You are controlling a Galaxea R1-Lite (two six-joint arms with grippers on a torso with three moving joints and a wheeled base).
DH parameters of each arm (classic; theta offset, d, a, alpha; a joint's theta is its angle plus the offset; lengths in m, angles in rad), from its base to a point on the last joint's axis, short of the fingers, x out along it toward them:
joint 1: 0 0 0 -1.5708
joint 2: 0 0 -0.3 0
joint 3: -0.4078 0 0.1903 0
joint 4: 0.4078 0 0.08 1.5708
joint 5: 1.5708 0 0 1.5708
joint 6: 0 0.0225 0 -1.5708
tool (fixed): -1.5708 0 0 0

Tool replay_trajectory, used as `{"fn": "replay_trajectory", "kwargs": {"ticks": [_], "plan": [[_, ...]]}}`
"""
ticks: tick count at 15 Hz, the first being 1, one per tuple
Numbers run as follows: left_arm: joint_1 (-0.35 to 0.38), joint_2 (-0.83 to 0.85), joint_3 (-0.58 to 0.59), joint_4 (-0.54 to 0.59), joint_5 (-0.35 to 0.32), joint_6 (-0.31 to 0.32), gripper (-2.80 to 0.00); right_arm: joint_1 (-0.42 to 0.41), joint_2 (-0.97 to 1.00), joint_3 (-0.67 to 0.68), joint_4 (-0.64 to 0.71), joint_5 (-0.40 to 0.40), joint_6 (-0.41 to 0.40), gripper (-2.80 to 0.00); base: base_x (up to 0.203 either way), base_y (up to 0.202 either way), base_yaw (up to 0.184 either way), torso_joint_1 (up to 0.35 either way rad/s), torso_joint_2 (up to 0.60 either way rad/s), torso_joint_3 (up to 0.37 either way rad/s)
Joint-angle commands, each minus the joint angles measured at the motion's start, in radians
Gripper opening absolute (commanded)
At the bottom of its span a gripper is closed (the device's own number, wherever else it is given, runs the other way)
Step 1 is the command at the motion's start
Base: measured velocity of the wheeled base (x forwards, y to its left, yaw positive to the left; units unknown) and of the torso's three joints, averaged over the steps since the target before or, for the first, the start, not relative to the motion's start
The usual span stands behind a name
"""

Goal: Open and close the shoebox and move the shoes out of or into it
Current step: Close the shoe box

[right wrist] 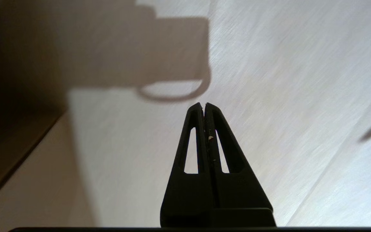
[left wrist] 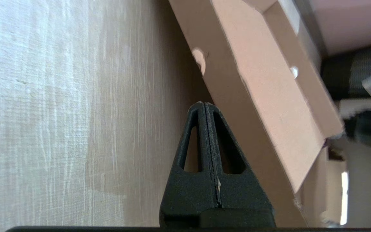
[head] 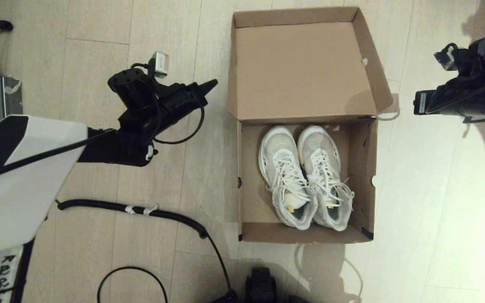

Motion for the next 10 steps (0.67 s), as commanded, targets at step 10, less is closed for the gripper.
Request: {"fn": "replay_trajectory", "kwargs": {"ticks": [10], "plan": [[0.000,0.010,0.013,-0.021,-0.009,0.028,-2.80,-0.009,0.155,-0.192,-0.105,0.514,0.458,-2.80,0.000,0.000,0.000,0.000,0.00,0.000]]}}
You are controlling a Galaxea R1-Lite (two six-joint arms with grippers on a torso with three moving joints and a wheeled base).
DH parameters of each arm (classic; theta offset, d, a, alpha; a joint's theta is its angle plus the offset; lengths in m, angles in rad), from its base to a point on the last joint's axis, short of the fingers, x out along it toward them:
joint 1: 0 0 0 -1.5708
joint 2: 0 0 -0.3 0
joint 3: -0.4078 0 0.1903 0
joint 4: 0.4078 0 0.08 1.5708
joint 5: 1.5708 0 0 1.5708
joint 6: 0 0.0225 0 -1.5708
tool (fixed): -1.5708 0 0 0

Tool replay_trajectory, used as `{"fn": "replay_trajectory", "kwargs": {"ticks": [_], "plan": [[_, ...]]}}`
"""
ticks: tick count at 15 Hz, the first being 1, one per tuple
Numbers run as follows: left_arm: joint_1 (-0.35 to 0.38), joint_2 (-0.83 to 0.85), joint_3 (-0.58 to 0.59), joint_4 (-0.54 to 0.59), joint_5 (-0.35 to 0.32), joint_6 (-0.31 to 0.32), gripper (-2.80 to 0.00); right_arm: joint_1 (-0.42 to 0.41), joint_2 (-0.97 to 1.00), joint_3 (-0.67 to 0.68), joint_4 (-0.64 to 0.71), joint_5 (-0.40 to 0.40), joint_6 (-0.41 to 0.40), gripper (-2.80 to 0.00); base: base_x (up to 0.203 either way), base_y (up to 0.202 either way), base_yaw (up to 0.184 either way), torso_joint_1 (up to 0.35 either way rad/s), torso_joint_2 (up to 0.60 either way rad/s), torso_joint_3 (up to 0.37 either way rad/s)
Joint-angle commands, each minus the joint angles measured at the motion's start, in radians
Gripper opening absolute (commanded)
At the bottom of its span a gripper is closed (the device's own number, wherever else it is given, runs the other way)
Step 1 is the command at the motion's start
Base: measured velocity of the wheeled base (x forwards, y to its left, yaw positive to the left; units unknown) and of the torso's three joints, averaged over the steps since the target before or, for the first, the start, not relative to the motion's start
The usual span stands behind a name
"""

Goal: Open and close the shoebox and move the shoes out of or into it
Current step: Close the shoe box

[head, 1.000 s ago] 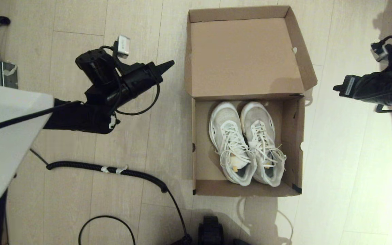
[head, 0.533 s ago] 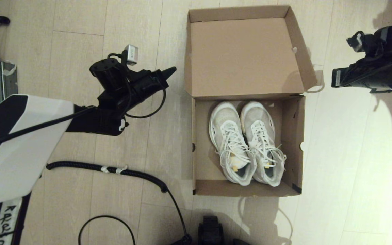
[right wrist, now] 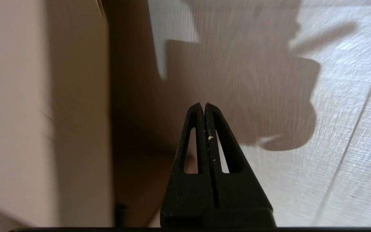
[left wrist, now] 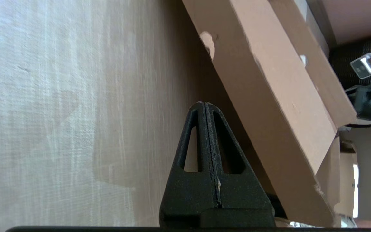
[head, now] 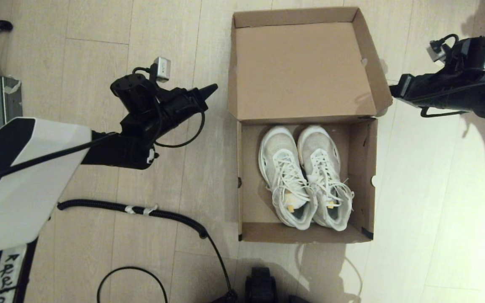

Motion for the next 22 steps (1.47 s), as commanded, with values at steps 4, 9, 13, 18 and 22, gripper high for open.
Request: {"fn": "replay_trajectory", "kwargs": {"ticks": [4,9,13,18,22], "plan": [[-0.014,0.007,-0.014,-0.005,-0.005,-0.054,-2.80,-0.032,-0.009,0.024,-0.110,0.152,0.254,-2.80,0.000,0.000,0.000,0.000,0.00,0.000],[-0.028,0.003,-0.024,0.004,-0.006,-0.054,-2.80,-0.030,0.020,0.045,-0.195,0.202,0.363,-2.80,0.000,0.000,0.000,0.000,0.00,0.000],[-0.040,-0.002,-0.024,0.004,-0.005,-0.054,-2.80,-0.018,0.038,0.047,-0.228,0.247,0.452,-2.80,0.000,0.000,0.000,0.000,0.00,0.000],[-0.043,-0.005,-0.021,0.007,-0.004,-0.054,-2.80,-0.005,0.110,0.041,-0.457,0.299,0.711,-2.80,0.000,0.000,0.000,0.000,0.00,0.000],[-0.050,-0.006,-0.019,0.007,-0.003,-0.054,-2.80,0.004,0.152,0.038,-0.516,0.313,0.795,-2.80,0.000,0.000,0.000,0.000,0.00,0.000]]}}
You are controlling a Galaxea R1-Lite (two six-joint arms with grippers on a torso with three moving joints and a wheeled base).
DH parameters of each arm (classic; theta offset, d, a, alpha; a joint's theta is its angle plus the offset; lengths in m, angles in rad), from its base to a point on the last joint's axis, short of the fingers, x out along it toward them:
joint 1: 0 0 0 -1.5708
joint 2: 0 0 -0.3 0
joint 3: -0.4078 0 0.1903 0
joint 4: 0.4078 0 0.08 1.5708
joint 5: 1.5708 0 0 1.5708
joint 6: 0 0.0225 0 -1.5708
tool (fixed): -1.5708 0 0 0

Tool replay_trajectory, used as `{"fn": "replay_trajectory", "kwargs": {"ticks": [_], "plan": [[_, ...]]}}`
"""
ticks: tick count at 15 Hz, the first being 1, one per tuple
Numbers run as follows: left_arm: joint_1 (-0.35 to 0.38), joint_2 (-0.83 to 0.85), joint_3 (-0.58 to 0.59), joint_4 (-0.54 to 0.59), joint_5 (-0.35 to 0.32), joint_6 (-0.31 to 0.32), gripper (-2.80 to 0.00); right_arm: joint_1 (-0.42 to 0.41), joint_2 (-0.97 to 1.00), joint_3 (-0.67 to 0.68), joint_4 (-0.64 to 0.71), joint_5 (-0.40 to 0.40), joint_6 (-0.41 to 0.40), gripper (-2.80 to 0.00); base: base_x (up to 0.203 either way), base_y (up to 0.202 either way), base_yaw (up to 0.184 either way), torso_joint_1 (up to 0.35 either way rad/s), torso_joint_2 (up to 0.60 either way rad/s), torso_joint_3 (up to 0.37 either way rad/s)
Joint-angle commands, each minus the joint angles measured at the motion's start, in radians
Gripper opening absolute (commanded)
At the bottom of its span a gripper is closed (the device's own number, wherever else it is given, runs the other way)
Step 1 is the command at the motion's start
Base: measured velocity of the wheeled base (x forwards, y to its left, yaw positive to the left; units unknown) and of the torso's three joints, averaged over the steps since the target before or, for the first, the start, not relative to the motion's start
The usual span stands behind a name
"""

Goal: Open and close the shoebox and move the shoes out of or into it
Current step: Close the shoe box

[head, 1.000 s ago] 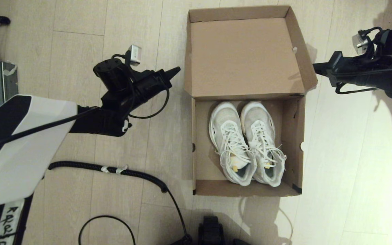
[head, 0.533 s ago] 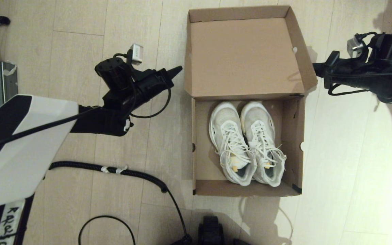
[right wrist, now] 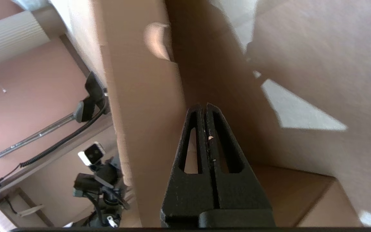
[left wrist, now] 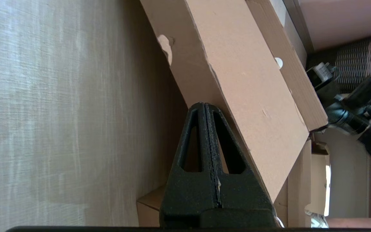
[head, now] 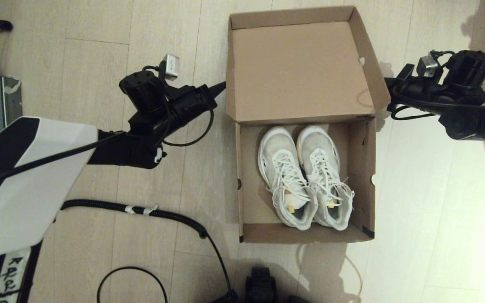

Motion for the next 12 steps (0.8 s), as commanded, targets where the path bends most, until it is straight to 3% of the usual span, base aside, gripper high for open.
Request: {"fn": "replay_trajectory", "kwargs": {"ticks": [1,6,9,12], "plan": [[-0.005,-0.002,0.000,-0.002,-0.003,-0.003,-2.80,0.005,0.030,-0.002,-0.004,0.004,0.005,-2.80,0.000,0.000,0.000,0.000,0.00,0.000],[-0.006,-0.002,0.000,0.002,-0.003,-0.003,-2.80,0.012,0.062,-0.010,-0.028,0.007,0.031,-2.80,0.000,0.000,0.000,0.000,0.00,0.000],[-0.008,-0.002,-0.003,0.005,-0.003,-0.003,-2.80,0.014,0.073,-0.011,-0.150,0.020,0.207,-2.80,0.000,0.000,0.000,0.000,0.00,0.000],[-0.008,0.001,-0.004,0.005,-0.003,-0.003,-2.80,0.014,0.109,-0.011,-0.360,0.037,0.508,-2.80,0.000,0.000,0.000,0.000,0.00,0.000]]}}
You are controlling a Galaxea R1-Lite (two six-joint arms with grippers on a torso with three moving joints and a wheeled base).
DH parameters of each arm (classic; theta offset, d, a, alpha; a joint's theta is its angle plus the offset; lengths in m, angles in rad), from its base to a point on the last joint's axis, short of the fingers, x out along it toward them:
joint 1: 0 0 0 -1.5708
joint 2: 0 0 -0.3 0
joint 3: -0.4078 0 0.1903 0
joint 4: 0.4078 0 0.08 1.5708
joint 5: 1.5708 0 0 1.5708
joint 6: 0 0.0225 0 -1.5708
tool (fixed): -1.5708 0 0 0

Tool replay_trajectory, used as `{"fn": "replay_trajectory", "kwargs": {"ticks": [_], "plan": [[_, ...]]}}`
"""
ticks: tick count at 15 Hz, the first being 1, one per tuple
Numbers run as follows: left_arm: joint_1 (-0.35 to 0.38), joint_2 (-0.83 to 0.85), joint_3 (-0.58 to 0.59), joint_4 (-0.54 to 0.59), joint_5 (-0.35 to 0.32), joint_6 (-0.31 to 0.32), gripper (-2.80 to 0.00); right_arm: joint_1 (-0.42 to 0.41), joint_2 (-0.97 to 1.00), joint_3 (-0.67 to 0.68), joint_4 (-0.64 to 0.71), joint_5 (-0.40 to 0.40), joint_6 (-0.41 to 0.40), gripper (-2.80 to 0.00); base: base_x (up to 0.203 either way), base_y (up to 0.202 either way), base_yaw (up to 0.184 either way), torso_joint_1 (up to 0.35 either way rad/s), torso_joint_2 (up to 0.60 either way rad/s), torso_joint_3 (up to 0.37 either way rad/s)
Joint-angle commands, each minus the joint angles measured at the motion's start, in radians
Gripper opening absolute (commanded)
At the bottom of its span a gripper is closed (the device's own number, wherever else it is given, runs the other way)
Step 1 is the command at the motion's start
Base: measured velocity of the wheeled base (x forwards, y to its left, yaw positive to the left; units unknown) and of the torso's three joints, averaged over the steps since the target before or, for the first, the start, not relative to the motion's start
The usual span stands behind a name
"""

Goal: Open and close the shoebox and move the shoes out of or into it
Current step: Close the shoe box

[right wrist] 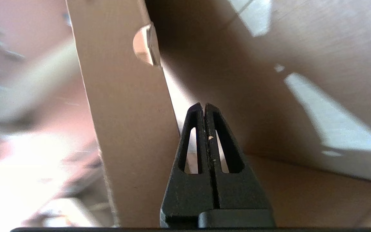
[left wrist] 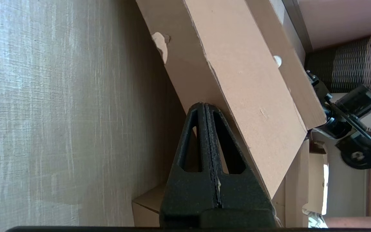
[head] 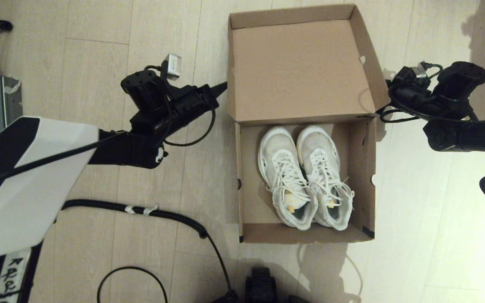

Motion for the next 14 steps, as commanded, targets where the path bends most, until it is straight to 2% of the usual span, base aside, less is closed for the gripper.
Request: {"fn": "replay_trajectory", "kwargs": {"ticks": [1,7,12,14], "plan": [[0.000,0.002,-0.001,-0.005,-0.003,-0.003,-2.80,0.001,0.031,0.000,-0.083,0.020,0.147,-2.80,0.000,0.000,0.000,0.000,0.00,0.000],[0.001,-0.009,-0.001,-0.005,-0.003,-0.003,-2.80,0.043,0.044,0.001,-0.089,0.068,0.165,-2.80,0.000,0.000,0.000,0.000,0.00,0.000],[0.001,-0.010,-0.002,-0.005,-0.001,-0.003,-2.80,0.046,0.027,0.001,-0.095,0.071,0.233,-2.80,0.000,0.000,0.000,0.000,0.00,0.000],[0.001,-0.013,-0.008,0.000,0.001,-0.003,-2.80,0.045,0.019,0.001,-0.130,0.101,0.269,-2.80,0.000,0.000,0.000,0.000,0.00,0.000]]}}
